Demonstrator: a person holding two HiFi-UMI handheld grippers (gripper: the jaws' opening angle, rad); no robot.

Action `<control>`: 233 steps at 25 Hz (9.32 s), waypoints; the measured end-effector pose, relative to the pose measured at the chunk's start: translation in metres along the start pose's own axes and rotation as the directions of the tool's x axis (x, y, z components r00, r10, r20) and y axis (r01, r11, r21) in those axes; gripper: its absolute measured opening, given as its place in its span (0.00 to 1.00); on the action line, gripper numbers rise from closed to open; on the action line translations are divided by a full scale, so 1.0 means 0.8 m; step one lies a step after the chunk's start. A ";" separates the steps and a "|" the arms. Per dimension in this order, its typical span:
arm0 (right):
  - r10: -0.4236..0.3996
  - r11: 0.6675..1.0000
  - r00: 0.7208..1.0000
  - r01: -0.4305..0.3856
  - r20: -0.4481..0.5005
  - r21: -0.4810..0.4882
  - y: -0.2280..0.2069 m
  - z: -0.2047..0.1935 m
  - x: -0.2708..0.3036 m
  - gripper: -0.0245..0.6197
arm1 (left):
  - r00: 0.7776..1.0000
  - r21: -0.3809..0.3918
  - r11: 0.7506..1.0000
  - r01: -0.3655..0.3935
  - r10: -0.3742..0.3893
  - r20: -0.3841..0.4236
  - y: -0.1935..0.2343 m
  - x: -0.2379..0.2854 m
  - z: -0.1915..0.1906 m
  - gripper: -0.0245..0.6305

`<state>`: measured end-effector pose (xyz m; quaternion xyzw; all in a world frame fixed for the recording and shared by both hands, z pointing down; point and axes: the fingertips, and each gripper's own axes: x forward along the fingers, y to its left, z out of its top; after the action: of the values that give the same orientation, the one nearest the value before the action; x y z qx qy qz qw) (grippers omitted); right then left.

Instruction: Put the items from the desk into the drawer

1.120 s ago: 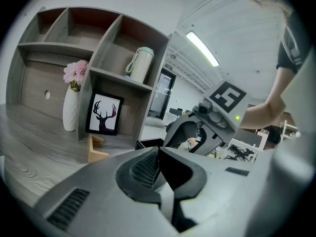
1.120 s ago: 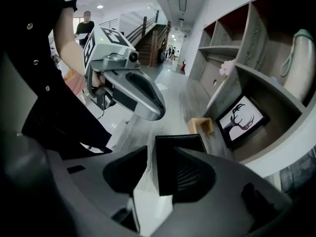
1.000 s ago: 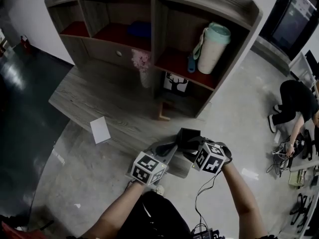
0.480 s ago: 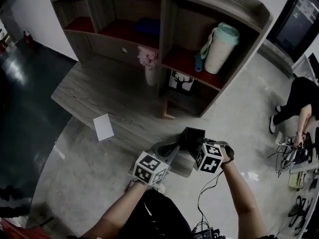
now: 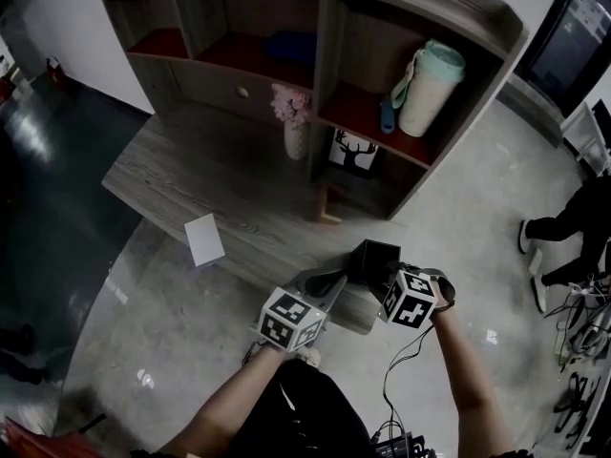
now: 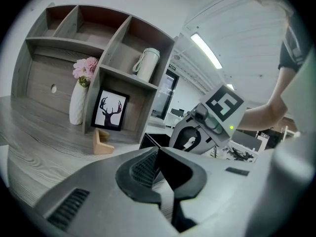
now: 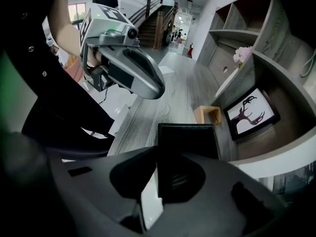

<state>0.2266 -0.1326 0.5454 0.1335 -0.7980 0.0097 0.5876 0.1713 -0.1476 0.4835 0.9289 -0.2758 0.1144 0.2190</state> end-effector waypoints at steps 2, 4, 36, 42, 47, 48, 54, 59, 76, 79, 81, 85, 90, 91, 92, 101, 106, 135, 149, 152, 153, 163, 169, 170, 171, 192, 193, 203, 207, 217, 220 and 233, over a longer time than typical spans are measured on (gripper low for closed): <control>-0.011 1.000 1.000 0.011 -0.004 -0.001 0.001 0.003 -0.002 0.10 | 1.000 0.002 1.000 -0.001 0.001 0.002 0.001 -0.005 0.000 0.06; -0.021 1.000 1.000 0.021 -0.004 0.003 0.002 0.007 -0.006 0.10 | 1.000 0.003 1.000 -0.001 0.001 0.002 0.001 -0.010 0.000 0.06; -0.239 0.961 0.971 0.231 0.034 0.153 0.166 0.185 -0.016 0.10 | 0.989 0.005 0.991 -0.137 0.137 0.049 0.051 -0.223 -0.062 0.06; -0.283 0.945 0.959 0.279 -0.003 0.172 0.206 0.222 0.018 0.10 | 0.984 0.025 0.985 -0.170 0.169 0.048 0.076 -0.260 -0.094 0.06; -0.300 0.939 0.953 0.304 -0.044 0.161 0.234 0.236 0.054 0.10 | 0.980 0.033 0.981 -0.193 0.191 0.054 0.097 -0.275 -0.117 0.06; -0.299 0.939 0.953 0.304 -0.051 0.161 0.239 0.236 0.063 0.10 | 0.980 0.033 0.980 -0.196 0.194 0.054 0.101 -0.277 -0.123 0.06; -0.299 0.936 0.950 0.311 -0.091 0.167 0.256 0.229 0.128 0.10 | 0.980 0.011 0.981 -0.194 0.193 0.050 0.122 -0.271 -0.161 0.06; -0.326 0.925 0.938 0.342 -0.115 0.166 0.251 0.220 0.181 0.10 | 0.981 -0.006 0.982 -0.187 0.187 0.047 0.144 -0.250 -0.199 0.06; -0.413 0.901 0.902 0.425 -0.126 0.085 0.260 0.196 0.291 0.10 | 0.984 -0.014 0.983 -0.180 0.181 0.009 0.189 -0.207 -0.288 0.06; -0.421 0.899 0.900 0.430 -0.115 0.080 0.265 0.193 0.300 0.10 | 0.983 -0.016 0.983 -0.183 0.183 0.003 0.189 -0.204 -0.296 0.06; -0.426 0.897 0.898 0.435 -0.114 0.080 0.267 0.193 0.303 0.10 | 0.983 -0.020 0.983 -0.184 0.184 -0.002 0.189 -0.203 -0.300 0.06; -0.435 0.891 0.893 0.445 -0.114 0.089 0.274 0.191 0.312 0.10 | 0.983 -0.025 0.982 -0.186 0.186 -0.010 0.190 -0.200 -0.304 0.06; -0.440 0.892 0.892 0.447 -0.102 0.060 0.276 0.193 0.317 0.16 | 0.982 -0.029 0.982 -0.186 0.186 -0.016 0.193 -0.196 -0.306 0.06; -0.439 0.894 0.894 0.445 -0.094 0.058 0.276 0.196 0.316 0.20 | 0.983 -0.028 0.982 -0.185 0.184 -0.019 0.193 -0.196 -0.305 0.06; -0.435 0.896 0.896 0.440 -0.087 0.057 0.276 0.200 0.314 0.22 | 0.983 -0.027 0.983 -0.183 0.183 -0.022 0.191 -0.196 -0.304 0.06; -0.378 0.918 0.926 0.377 -0.022 0.121 0.286 0.223 0.267 0.25 | 0.984 -0.002 0.984 -0.179 0.179 -0.017 0.170 -0.210 -0.263 0.06; -0.397 0.885 0.917 0.376 0.026 0.273 0.274 0.233 0.229 0.22 | 0.982 -0.002 0.982 -0.190 0.190 -0.010 0.162 -0.223 -0.237 0.06; -0.839 0.349 0.485 0.134 0.246 0.927 0.092 0.246 -0.115 0.05 | 0.967 0.061 0.978 -0.200 0.187 0.172 0.042 -0.248 0.019 0.05; -0.832 0.360 0.491 0.123 0.259 0.925 0.081 0.242 -0.116 0.05 | 0.959 0.052 0.975 -0.216 0.202 0.201 0.041 -0.241 0.035 0.05; -0.827 0.375 0.494 0.127 0.269 0.918 0.080 0.244 -0.115 0.05 | 0.958 0.048 0.973 -0.225 0.211 0.196 0.045 -0.240 0.031 0.05; -0.824 0.384 0.496 0.133 0.274 0.914 0.079 0.246 -0.114 0.05 | 0.956 0.045 0.972 -0.232 0.219 0.194 0.048 -0.241 0.029 0.05; -0.757 0.505 0.539 0.124 0.369 0.854 0.074 0.301 -0.078 0.05 | 0.915 -0.012 0.933 -0.360 0.356 0.193 0.104 -0.286 0.007 0.05; -0.683 0.587 0.581 0.074 0.444 0.806 0.083 0.353 -0.037 0.05 | 0.871 -0.055 0.890 -0.452 0.453 0.188 0.144 -0.331 -0.013 0.05; -0.669 0.598 0.587 0.059 0.456 0.800 0.086 0.363 -0.030 0.05 | 0.864 -0.060 0.883 -0.465 0.468 0.185 0.151 -0.339 -0.017 0.05; -0.655 0.608 0.594 0.047 0.468 0.792 0.088 0.372 -0.023 0.05 | 0.857 -0.065 0.876 -0.478 0.482 0.181 0.157 -0.347 -0.021 0.05; -0.538 0.395 0.465 -0.597 0.702 0.698 0.099 0.478 0.125 0.06 | 0.797 -0.052 0.803 -0.594 0.596 0.102 0.270 -0.410 -0.113 0.05; -0.546 0.339 0.461 -0.643 0.700 0.687 0.098 0.475 0.134 0.06 | 0.797 -0.052 0.803 -0.594 0.596 0.099 0.275 -0.410 -0.116 0.05; -0.618 0.025 0.421 -0.833 0.664 0.552 0.090 0.447 0.205 0.08 | 0.803 -0.070 0.807 -0.586 0.590 0.079 0.317 -0.384 -0.154 0.05; -0.617 0.014 0.385 -0.867 0.687 0.499 0.080 0.451 0.223 0.19 | 0.807 -0.081 0.810 -0.581 0.586 0.077 0.329 -0.373 -0.166 0.05; -0.633 -0.010 0.338 -0.903 0.697 0.429 0.061 0.459 0.245 0.19 | 0.797 -0.096 0.800 -0.593 0.599 0.070 0.355 -0.369 -0.186 0.05; -0.641 -0.020 0.348 -0.899 0.684 0.438 0.058 0.454 0.248 0.13 | 0.795 -0.097 0.797 -0.597 0.603 0.067 0.356 -0.369 -0.189 0.05; -0.664 -0.062 0.334 -0.916 0.669 0.395 0.063 0.448 0.246 0.08 | 0.792 -0.105 0.792 -0.601 0.608 0.054 0.353 -0.369 -0.193 0.05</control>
<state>-0.1737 -0.1854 0.6267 0.3512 -0.6602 0.5901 -0.3041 -0.2440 -0.1507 0.6176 0.7861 -0.5717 0.1273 0.1973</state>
